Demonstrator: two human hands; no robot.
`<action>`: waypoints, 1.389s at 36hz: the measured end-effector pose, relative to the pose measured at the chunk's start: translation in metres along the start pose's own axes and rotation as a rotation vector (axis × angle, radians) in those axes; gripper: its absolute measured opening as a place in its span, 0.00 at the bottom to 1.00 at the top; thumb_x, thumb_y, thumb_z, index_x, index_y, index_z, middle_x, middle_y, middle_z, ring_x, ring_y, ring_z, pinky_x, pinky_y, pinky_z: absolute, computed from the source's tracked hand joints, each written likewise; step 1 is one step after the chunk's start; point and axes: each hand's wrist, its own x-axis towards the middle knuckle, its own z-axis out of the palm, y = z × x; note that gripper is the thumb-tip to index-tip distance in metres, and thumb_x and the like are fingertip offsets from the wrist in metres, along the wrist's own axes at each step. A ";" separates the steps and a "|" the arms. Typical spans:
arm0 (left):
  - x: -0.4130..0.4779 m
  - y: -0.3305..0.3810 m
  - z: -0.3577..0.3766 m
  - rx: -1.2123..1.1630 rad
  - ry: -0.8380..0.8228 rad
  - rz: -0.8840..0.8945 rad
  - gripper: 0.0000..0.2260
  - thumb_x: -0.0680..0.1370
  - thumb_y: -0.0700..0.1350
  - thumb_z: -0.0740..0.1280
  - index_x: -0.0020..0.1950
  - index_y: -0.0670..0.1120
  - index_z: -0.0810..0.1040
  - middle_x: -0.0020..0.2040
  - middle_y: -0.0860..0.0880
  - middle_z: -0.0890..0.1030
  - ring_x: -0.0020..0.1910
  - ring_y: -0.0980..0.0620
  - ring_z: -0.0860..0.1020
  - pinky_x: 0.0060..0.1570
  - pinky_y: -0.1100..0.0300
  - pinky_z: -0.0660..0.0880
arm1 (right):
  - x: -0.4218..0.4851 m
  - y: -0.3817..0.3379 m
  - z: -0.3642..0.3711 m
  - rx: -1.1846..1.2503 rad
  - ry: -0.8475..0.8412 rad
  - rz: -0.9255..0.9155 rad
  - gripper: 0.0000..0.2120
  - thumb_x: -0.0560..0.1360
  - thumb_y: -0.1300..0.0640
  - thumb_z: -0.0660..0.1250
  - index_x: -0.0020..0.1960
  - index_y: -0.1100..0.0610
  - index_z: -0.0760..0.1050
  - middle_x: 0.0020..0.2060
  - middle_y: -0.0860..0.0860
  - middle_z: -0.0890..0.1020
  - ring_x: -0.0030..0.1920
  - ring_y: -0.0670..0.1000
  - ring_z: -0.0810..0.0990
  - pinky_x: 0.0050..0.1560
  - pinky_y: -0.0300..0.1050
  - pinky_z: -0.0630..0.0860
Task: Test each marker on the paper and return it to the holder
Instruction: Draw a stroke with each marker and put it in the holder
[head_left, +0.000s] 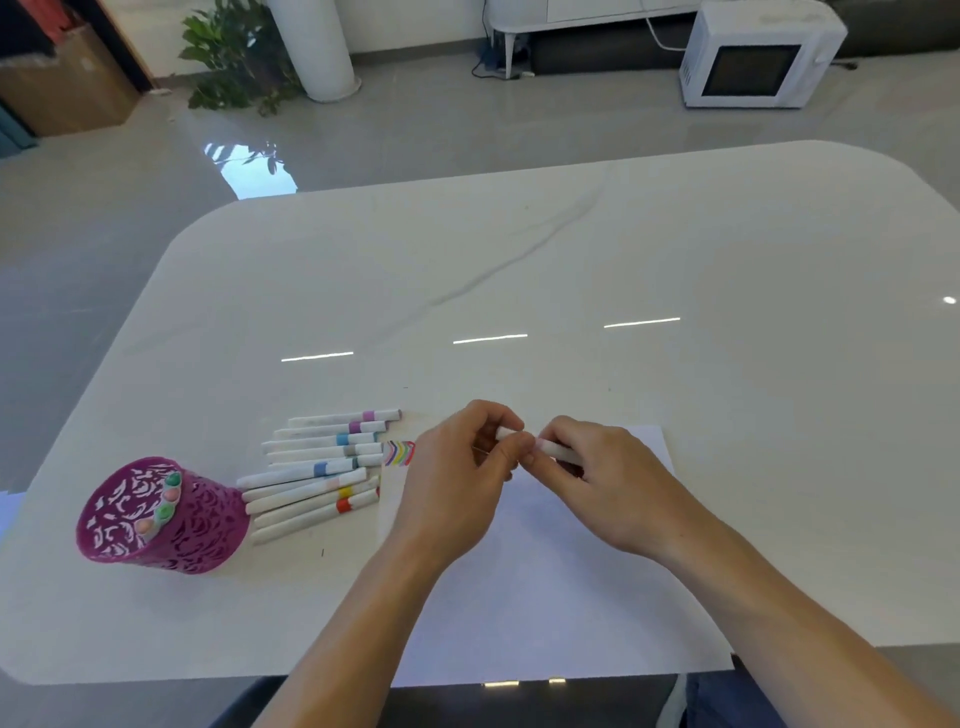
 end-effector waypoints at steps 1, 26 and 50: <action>0.000 -0.001 0.001 0.017 -0.034 0.000 0.04 0.79 0.48 0.70 0.47 0.58 0.80 0.38 0.59 0.83 0.36 0.59 0.82 0.37 0.68 0.77 | 0.000 0.003 -0.002 -0.023 -0.001 -0.005 0.19 0.81 0.34 0.59 0.45 0.47 0.75 0.36 0.46 0.80 0.36 0.47 0.78 0.40 0.47 0.75; 0.010 0.001 0.016 0.305 -0.172 0.198 0.11 0.81 0.39 0.64 0.45 0.52 0.82 0.34 0.57 0.78 0.35 0.58 0.77 0.35 0.70 0.70 | -0.003 0.027 -0.008 -0.350 0.061 -0.100 0.23 0.83 0.34 0.52 0.36 0.48 0.61 0.24 0.46 0.69 0.28 0.48 0.69 0.30 0.43 0.63; 0.009 -0.015 0.003 0.442 -0.078 0.190 0.08 0.79 0.41 0.69 0.53 0.53 0.82 0.45 0.63 0.77 0.45 0.63 0.73 0.46 0.75 0.65 | 0.004 0.029 -0.017 0.080 0.054 0.097 0.08 0.87 0.49 0.52 0.59 0.45 0.69 0.35 0.52 0.79 0.34 0.46 0.75 0.42 0.37 0.65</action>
